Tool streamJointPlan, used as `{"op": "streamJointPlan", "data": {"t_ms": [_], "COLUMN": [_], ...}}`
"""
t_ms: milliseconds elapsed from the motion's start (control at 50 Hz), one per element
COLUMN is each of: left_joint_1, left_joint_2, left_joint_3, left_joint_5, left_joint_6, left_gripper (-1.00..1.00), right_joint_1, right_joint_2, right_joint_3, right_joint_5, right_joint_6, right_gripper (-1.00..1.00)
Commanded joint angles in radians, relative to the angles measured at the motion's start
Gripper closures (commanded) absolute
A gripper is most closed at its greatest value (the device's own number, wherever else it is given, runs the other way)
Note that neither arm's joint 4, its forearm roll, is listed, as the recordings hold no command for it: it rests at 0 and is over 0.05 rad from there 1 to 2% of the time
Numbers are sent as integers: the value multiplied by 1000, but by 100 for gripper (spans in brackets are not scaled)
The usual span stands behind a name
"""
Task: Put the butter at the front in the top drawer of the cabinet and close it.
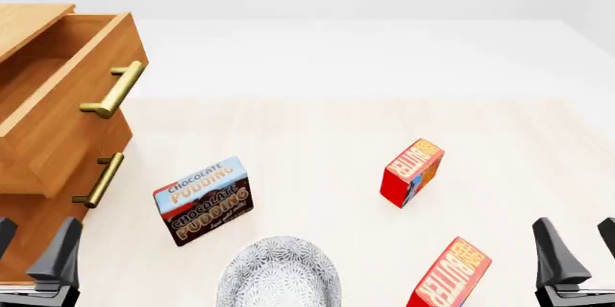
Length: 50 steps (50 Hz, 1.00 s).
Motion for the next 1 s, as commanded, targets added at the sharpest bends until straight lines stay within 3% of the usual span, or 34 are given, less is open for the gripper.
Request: {"op": "streamJointPlan", "data": {"t_ms": [20, 240, 260, 360, 380, 420, 460, 500, 580, 600, 720, 740, 760, 880, 1000], "left_joint_1": [0, 0, -29, 20, 78, 80, 41, 40, 10, -48, -42, -8, -49, 42, 29], "left_joint_2": [5, -2, 7, -2, -1, -2, -1, -1, -2, -2, -1, 7, 0, 12, 58], "left_joint_3": [-3, -28, -2, -3, -2, -14, -32, -53, -85, -103, -231, -243, -263, -343, -456], "left_joint_5": [-2, 31, -3, -8, 1, -9, 1, 30, 63, 87, 252, 294, 293, 425, 527], "left_joint_6": [1, 1, 10, -6, -56, -51, -75, -48, -59, -56, -36, -35, -39, -35, -68], "left_gripper": [-100, -100, -100, -100, -100, -100, -100, -100, -100, -100, -100, -100, -100, -100, -100], "right_joint_1": [0, 0, 0, 0, 0, 0, 0, 0, 0, 0, 0, 0, 0, 0, 0], "right_joint_2": [0, 0, 0, 0, 0, 0, 0, 0, 0, 0, 1, 1, 1, 1, 1], "right_joint_3": [0, 0, 0, 0, 0, 0, 0, 0, 0, 0, 0, 0, 0, 0, 0], "right_joint_5": [1, 1, 1, 1, 1, 1, 1, 1, 1, 1, 0, 0, 0, -1, -1], "right_joint_6": [0, 0, 0, 0, 0, 0, -1, -1, -1, -1, -1, -1, -1, -1, -1], "right_gripper": [-100, -100, -100, -100, -100, -100, -100, -100, -100, -100, -100, -100, -100, -100, -100]}}
